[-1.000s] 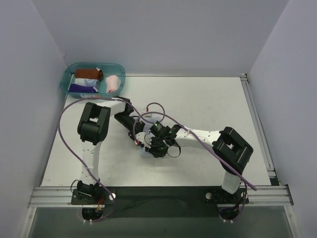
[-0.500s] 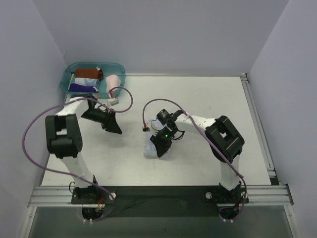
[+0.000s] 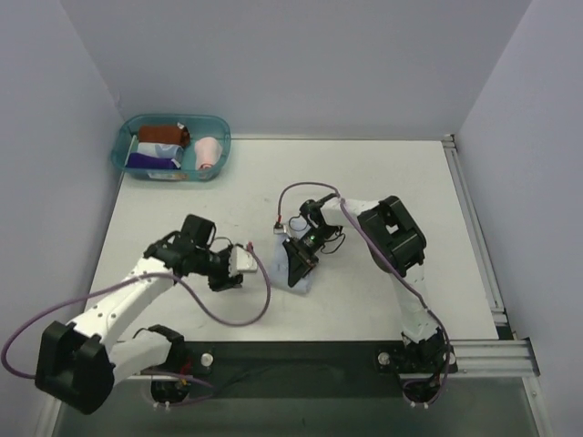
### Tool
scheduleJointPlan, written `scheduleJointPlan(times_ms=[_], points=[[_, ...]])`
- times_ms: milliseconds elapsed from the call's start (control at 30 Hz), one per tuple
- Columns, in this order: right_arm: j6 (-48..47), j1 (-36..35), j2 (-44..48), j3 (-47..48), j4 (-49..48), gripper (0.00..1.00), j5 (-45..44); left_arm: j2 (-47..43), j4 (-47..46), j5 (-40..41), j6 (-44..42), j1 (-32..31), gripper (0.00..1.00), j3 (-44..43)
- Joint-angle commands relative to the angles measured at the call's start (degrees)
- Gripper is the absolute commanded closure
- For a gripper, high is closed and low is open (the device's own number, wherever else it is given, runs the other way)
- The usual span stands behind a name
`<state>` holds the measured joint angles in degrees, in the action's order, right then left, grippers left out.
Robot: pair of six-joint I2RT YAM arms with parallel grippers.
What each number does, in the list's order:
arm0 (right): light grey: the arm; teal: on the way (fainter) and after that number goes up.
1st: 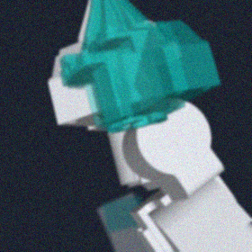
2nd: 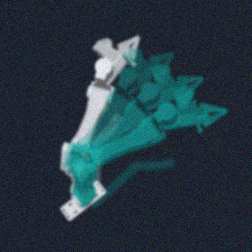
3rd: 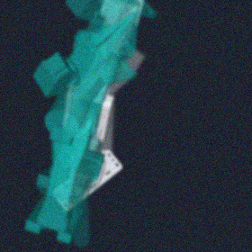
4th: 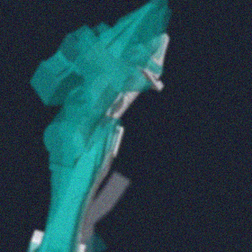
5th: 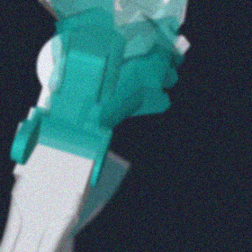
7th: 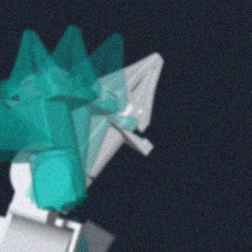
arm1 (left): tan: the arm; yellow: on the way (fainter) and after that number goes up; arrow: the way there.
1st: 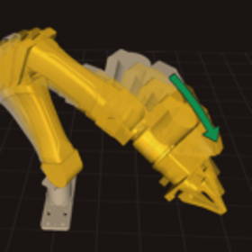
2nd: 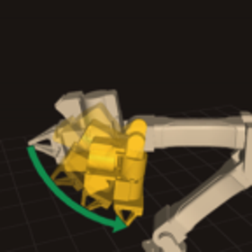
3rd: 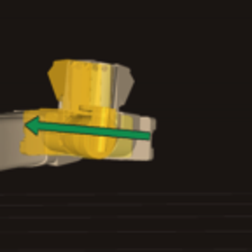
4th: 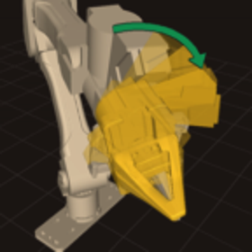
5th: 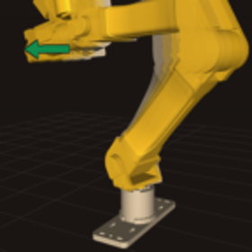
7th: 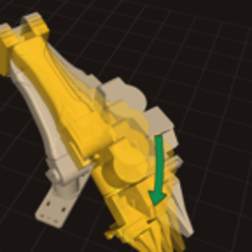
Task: Roll the towels
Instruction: Roll the towel
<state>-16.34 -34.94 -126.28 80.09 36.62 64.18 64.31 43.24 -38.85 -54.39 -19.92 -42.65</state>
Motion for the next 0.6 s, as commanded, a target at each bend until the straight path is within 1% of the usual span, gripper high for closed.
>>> scheduleJointPlan(times_ms=[0,33,67,100,133,267,367,500,567], points=[[-1.3,-0.2,-4.2,0.7,5.5,1.0,-1.4,-4.5,-16.9,12.4,-0.2,-10.4,0.46,3.6],[-1.4,-0.2,-5.0,1.3,5.9,1.0,-1.0,-5.0,-20.3,14.0,-0.5,-12.7,0.45,4.7],[-1.5,-0.1,-5.3,1.5,6.4,1.0,-0.5,-4.9,-22.0,15.5,-0.9,-18.2,0.45,5.5],[-1.5,0.0,-5.7,1.7,6.6,1.0,-0.1,-4.7,-23.4,17.6,-2.2,-20.1,0.45,6.5],[-1.5,0.0,-6.3,2.2,6.8,1.0,0.1,-3.9,-25.6,18.4,-2.6,-24.1,0.45,7.1],[-1.9,0.1,-7.2,2.9,7.6,1.0,0.1,-0.2,-30.6,20.2,-3.6,-30.5,0.45,7.9],[-2.0,0.1,-7.5,3.0,7.8,1.0,-0.1,3.3,-33.9,20.3,-3.7,-32.4,0.45,8.2],[-2.5,0.1,-7.4,2.8,7.7,1.0,0.0,6.6,-40.1,21.9,-6.6,-34.6,0.45,10.2],[-2.6,0.1,-7.4,2.9,7.7,1.0,-0.2,9.3,-41.6,22.8,-7.3,-35.1,0.45,10.9]])
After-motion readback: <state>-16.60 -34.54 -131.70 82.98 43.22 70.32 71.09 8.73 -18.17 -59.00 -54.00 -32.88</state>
